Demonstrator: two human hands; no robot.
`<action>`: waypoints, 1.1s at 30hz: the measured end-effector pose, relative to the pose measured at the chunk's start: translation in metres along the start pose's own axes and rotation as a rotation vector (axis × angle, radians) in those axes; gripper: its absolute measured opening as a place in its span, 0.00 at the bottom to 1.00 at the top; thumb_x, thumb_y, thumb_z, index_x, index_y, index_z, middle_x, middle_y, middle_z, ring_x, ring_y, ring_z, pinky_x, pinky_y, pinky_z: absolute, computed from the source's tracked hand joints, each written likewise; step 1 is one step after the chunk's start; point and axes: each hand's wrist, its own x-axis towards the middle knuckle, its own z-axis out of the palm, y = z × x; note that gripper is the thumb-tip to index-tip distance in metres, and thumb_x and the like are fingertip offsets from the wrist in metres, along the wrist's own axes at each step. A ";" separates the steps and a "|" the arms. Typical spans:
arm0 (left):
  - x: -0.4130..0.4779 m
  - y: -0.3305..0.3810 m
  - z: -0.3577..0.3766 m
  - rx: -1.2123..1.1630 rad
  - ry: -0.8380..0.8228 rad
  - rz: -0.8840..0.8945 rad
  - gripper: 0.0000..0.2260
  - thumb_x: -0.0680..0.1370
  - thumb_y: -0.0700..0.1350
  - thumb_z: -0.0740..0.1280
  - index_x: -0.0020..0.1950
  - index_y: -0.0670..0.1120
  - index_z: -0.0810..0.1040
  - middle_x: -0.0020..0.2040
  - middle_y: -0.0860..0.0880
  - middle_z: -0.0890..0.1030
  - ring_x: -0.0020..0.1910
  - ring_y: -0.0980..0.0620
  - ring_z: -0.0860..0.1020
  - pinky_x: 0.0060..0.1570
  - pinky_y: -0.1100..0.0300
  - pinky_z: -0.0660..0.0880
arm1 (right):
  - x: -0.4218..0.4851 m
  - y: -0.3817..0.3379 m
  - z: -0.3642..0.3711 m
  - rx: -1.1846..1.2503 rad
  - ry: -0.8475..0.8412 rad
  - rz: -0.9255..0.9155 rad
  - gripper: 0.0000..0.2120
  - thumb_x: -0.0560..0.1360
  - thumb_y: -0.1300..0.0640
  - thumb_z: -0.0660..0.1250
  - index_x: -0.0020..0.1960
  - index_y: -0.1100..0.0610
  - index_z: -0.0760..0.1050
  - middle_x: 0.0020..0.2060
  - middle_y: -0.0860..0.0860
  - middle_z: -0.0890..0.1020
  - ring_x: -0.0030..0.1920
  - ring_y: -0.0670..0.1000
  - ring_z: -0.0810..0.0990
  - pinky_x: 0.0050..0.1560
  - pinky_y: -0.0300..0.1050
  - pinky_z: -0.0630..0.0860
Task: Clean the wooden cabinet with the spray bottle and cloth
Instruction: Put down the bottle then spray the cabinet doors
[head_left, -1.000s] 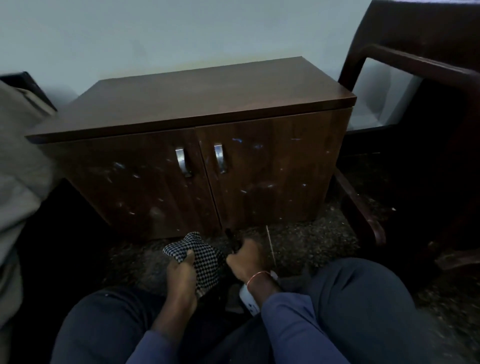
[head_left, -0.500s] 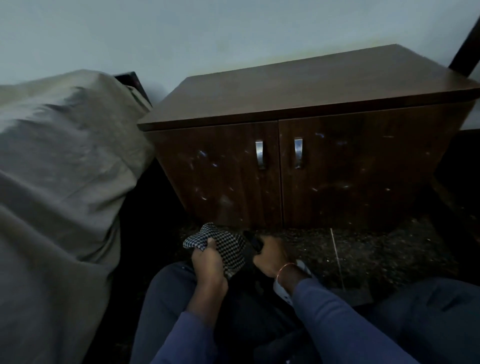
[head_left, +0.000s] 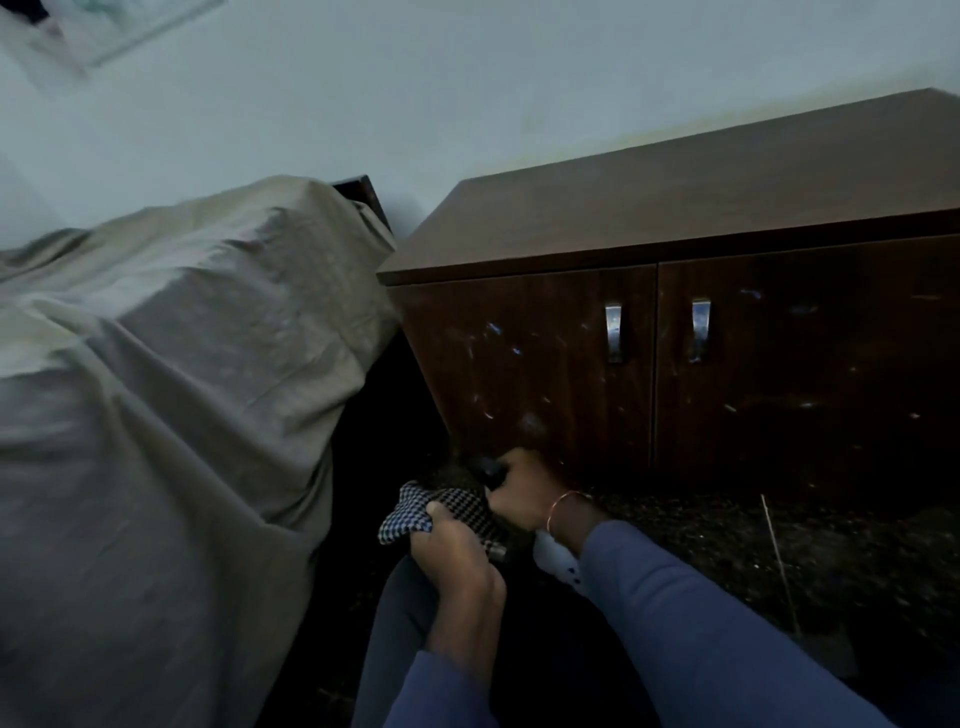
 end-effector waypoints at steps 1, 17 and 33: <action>0.001 0.001 0.000 -0.014 -0.010 0.007 0.16 0.84 0.41 0.57 0.68 0.34 0.71 0.62 0.36 0.77 0.58 0.37 0.78 0.56 0.47 0.76 | 0.003 -0.008 -0.002 0.034 0.033 -0.025 0.04 0.71 0.62 0.67 0.39 0.58 0.79 0.36 0.54 0.82 0.39 0.52 0.80 0.40 0.39 0.75; -0.024 -0.012 0.004 0.213 -0.234 -0.004 0.13 0.83 0.42 0.58 0.59 0.36 0.77 0.52 0.40 0.81 0.50 0.41 0.79 0.51 0.49 0.77 | -0.023 -0.052 -0.053 0.186 0.374 -0.103 0.05 0.67 0.62 0.67 0.39 0.54 0.76 0.34 0.50 0.80 0.37 0.52 0.80 0.39 0.52 0.81; -0.102 -0.063 0.014 0.076 -0.629 -0.572 0.15 0.83 0.44 0.56 0.55 0.38 0.81 0.52 0.36 0.83 0.51 0.37 0.81 0.43 0.47 0.80 | -0.101 0.008 -0.134 0.237 0.430 0.091 0.22 0.70 0.55 0.73 0.58 0.53 0.66 0.48 0.48 0.76 0.47 0.47 0.77 0.43 0.41 0.73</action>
